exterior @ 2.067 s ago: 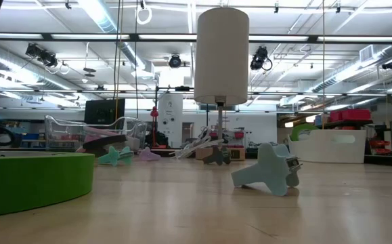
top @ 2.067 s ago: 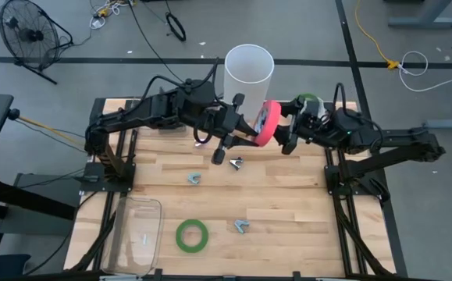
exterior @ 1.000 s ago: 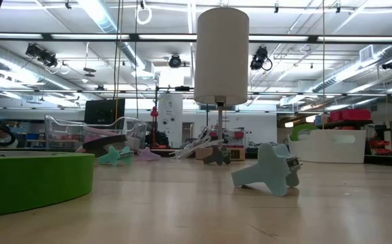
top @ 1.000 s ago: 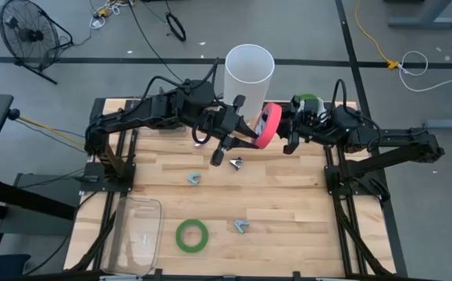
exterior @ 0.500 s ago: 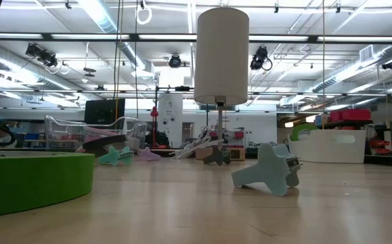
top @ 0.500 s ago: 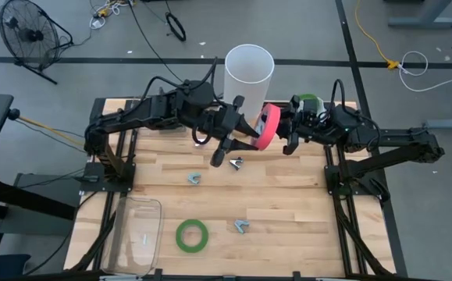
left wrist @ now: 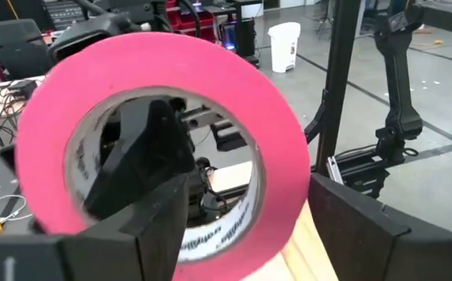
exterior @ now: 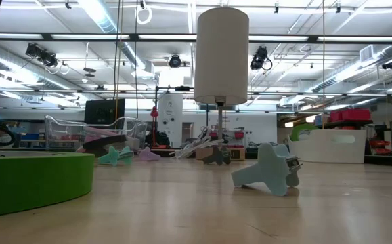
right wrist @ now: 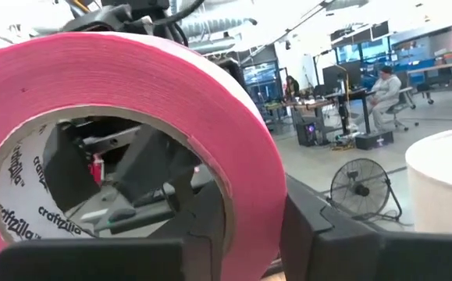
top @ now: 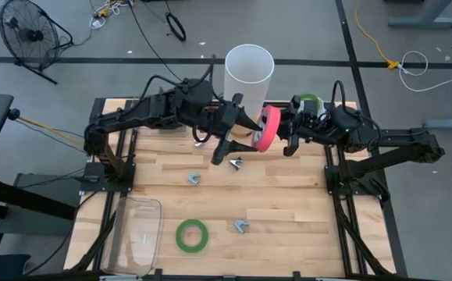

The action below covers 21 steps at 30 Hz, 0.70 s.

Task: Pick and place Stapler, Stapler remover, tape
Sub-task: Put the pink tape into the white bin

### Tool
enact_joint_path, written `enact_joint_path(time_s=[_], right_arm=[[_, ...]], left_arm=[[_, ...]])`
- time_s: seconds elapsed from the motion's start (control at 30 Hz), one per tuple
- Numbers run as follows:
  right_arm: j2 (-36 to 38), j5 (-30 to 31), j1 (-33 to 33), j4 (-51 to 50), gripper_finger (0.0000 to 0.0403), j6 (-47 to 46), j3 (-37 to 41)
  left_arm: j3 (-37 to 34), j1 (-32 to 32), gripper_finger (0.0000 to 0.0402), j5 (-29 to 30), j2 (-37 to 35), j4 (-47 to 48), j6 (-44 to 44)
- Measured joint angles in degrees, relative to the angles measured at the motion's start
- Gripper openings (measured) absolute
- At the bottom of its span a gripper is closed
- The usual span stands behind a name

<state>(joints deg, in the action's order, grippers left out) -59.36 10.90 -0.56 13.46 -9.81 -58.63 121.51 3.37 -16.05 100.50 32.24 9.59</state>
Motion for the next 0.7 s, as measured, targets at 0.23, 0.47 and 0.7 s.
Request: enact_joint_path(time_s=[0.23,0.47,0.7], right_arm=[[2.93,0.7,-1.19,-5.39,0.008,0.36,0.0],[6.47,6.44,-2.43,-15.53,0.008,3.28,0.0],[7.59,15.45,-3.33,-26.19,0.008,7.08,0.0]], left_arm=[[0.02,2.65,0.0246,0.99,-2.97,2.91,-0.01],[0.04,4.64,0.0217,1.09,-5.82,4.11,-0.03],[0.07,4.84,0.0164,1.03,-6.93,4.84,0.04]])
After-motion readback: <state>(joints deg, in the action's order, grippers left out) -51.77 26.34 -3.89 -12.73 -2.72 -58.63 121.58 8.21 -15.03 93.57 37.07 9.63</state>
